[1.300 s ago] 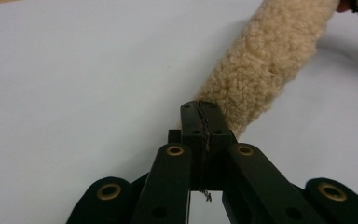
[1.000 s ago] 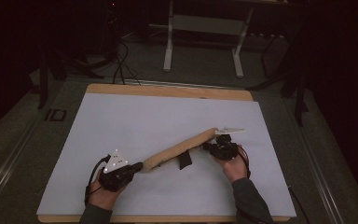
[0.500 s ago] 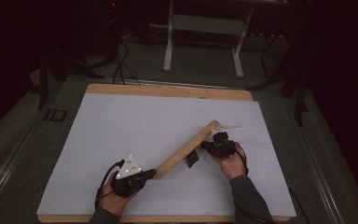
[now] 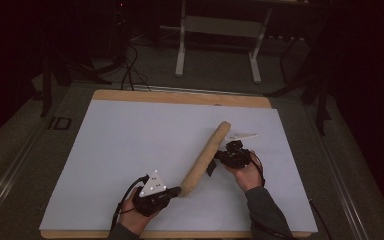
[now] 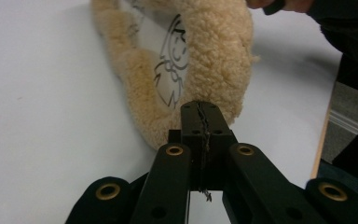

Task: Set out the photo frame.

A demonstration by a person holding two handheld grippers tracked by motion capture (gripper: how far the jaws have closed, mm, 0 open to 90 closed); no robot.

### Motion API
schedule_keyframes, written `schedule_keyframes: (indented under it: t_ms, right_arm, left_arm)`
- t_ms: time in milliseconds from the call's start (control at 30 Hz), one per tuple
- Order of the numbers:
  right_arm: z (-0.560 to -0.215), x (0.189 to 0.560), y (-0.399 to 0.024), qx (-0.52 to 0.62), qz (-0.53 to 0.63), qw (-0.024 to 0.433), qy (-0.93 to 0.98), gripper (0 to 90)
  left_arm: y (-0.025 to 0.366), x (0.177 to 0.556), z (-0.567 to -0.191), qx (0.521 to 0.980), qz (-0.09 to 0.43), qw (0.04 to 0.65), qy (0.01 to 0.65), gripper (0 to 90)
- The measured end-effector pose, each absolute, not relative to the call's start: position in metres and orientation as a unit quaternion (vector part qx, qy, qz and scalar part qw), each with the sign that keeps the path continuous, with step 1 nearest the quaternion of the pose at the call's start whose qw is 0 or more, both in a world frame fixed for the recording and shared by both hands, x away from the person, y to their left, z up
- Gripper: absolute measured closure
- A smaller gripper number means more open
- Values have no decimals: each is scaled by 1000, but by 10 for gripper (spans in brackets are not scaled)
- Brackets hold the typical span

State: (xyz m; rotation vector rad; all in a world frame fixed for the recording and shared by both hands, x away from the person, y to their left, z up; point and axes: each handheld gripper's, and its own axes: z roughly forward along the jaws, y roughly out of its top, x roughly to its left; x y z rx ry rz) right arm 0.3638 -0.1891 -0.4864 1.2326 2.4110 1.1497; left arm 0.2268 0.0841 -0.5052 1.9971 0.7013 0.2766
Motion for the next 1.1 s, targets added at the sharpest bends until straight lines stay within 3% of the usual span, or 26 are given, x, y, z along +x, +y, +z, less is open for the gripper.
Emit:
schedule_keyframes:
  t_ms: [500,800,1100]
  right_arm:
    - [-472,361,-189,403,368,127,828,900]
    - [-454,360,-202,426,364,133,818,722]
    - [-445,355,-205,434,366,131,813,630]
  left_arm:
    - [49,223,-502,836,109,478,245,900]
    - [34,221,-502,843,106,475,229,898]
    - [10,222,-502,847,97,479,209,898]
